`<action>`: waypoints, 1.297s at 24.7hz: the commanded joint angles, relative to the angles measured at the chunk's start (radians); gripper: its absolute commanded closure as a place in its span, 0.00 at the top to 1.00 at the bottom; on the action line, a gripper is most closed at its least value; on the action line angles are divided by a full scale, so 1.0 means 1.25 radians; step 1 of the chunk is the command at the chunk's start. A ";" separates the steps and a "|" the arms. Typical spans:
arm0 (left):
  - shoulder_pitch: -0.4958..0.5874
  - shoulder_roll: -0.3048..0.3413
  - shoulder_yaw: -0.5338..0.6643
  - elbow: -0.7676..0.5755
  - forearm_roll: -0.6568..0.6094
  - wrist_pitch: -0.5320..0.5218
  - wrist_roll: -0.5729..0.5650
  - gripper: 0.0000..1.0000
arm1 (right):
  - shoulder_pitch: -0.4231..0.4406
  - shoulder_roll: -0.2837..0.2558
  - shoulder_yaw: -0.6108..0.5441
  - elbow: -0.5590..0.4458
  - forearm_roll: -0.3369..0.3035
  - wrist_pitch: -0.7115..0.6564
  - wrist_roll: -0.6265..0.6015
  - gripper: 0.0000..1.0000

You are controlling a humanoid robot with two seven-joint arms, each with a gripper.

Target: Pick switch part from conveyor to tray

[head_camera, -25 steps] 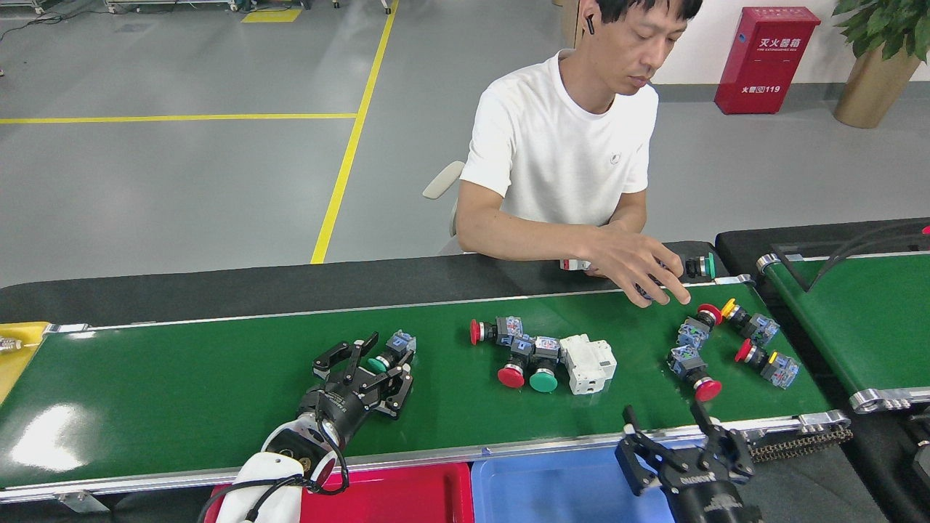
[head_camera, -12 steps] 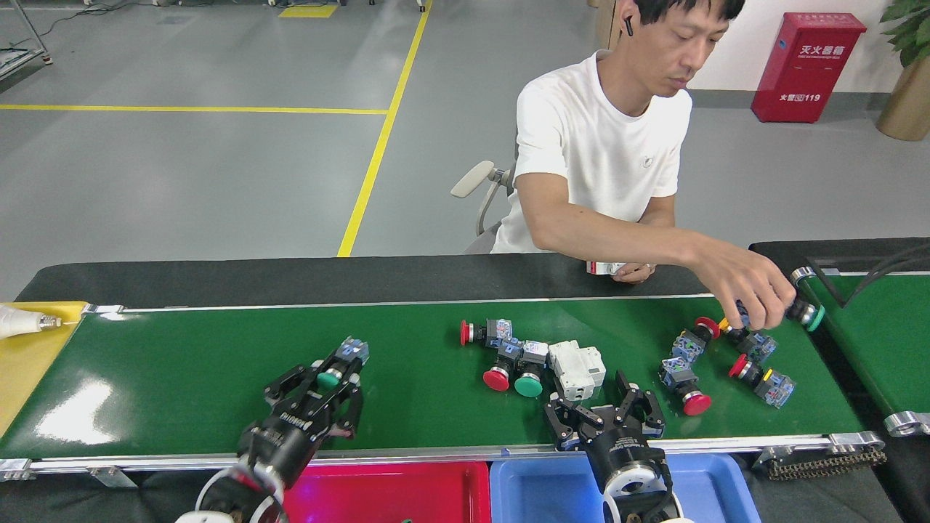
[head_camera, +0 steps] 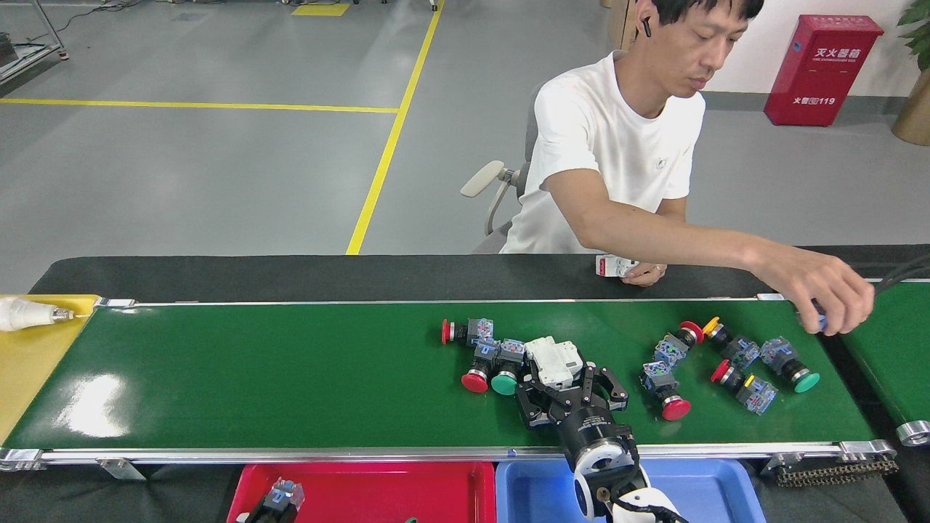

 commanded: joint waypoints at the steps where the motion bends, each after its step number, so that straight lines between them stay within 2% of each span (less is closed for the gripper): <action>1: -0.003 0.000 0.005 -0.011 0.004 0.002 0.012 1.00 | -0.006 -0.003 -0.004 -0.036 -0.004 -0.039 -0.006 0.21; 3: -0.003 0.000 0.005 -0.011 0.004 0.001 0.013 1.00 | 0.017 -0.027 -0.022 -0.118 -0.040 -0.109 0.009 0.21; 6: -0.006 -0.026 0.021 -0.011 0.005 0.006 0.012 1.00 | 0.098 -0.143 -0.052 -0.247 -0.141 -0.280 0.031 0.24; 9: -0.015 -0.098 0.119 -0.011 0.005 0.019 -0.009 1.00 | 0.164 -0.253 -0.099 -0.280 -0.242 -0.529 0.026 0.27; 11: -0.037 -0.134 0.175 -0.011 0.005 0.049 -0.043 1.00 | 0.198 -0.290 -0.153 -0.276 -0.285 -0.701 0.025 0.28; 12: -0.052 -0.135 0.194 -0.011 0.009 0.072 -0.063 1.00 | 0.225 -0.297 -0.202 -0.275 -0.297 -0.710 0.025 0.28; 15: -0.069 -0.132 0.215 -0.011 0.023 0.091 -0.074 1.00 | 0.287 -0.292 -0.344 -0.275 -0.309 -0.710 0.027 0.28; 18: -0.069 -0.130 0.212 -0.011 0.025 0.087 -0.074 1.00 | 0.335 -0.295 -0.404 -0.264 -0.310 -0.710 0.030 0.29; 21: -0.082 -0.117 0.197 -0.011 0.021 0.076 -0.074 1.00 | 0.365 -0.300 -0.420 -0.252 -0.310 -0.710 0.035 0.34; 22: -0.092 -0.108 0.188 -0.011 0.020 0.071 -0.074 1.00 | 0.377 -0.300 -0.420 -0.253 -0.310 -0.710 0.038 0.39; 23: -0.105 -0.098 0.173 -0.010 0.018 0.067 -0.074 1.00 | 0.389 -0.295 -0.420 -0.253 -0.310 -0.710 0.046 0.56; 24: -0.116 -0.089 0.158 -0.006 0.016 0.066 -0.074 1.00 | 0.392 -0.291 -0.422 -0.253 -0.310 -0.710 0.064 0.85; 25: -0.132 -0.076 0.140 0.002 0.016 0.065 -0.074 1.00 | 0.392 -0.286 -0.427 -0.253 -0.310 -0.710 0.090 0.96; 28: -0.190 -0.042 0.077 0.043 0.005 0.067 -0.075 1.00 | 0.390 -0.251 -0.465 -0.259 -0.312 -0.710 0.115 0.96; 32: -0.271 -0.040 0.000 0.106 -0.058 0.067 -0.074 1.00 | 0.377 -0.197 -0.500 -0.280 -0.312 -0.710 0.146 0.95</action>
